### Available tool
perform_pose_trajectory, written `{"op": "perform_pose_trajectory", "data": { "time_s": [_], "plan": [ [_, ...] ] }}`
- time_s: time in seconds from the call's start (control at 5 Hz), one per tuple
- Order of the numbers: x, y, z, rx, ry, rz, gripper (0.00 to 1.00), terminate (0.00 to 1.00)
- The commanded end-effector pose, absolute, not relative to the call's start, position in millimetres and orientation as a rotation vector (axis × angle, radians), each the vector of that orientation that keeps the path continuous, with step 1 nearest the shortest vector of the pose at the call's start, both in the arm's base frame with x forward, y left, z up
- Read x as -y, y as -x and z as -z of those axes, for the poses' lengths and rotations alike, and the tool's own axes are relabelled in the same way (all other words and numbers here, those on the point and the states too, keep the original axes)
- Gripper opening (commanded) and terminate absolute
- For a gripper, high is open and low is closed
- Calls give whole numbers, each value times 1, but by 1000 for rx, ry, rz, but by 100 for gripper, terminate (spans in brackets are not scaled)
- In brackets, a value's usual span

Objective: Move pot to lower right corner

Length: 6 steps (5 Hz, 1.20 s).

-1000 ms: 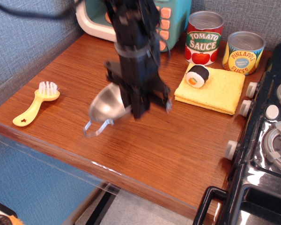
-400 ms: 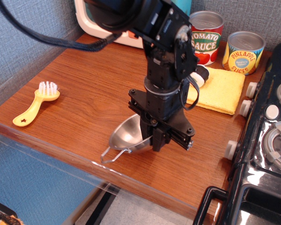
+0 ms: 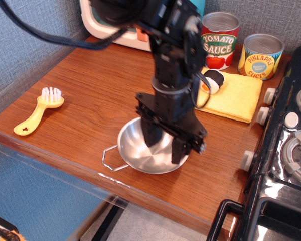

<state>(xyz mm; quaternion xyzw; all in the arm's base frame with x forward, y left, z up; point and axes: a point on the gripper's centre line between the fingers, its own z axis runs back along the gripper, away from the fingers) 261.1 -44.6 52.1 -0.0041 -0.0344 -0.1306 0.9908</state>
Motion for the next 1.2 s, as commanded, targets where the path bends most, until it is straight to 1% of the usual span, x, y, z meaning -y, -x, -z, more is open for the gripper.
{"op": "perform_pose_trajectory", "data": {
  "time_s": [0.0,0.2,0.4,0.6,0.8,1.0],
  "plan": [
    [-28,-263,-104,225,37,88,100,0],
    [-62,-272,-94,196,19,16,100,0],
    [-72,-280,-78,151,-25,1,100,0],
    [-76,-283,-67,115,-59,14,100,0],
    [-76,-283,-67,115,-59,14,100,0],
    [-76,-283,-67,115,-59,14,100,100]
  ]
}}
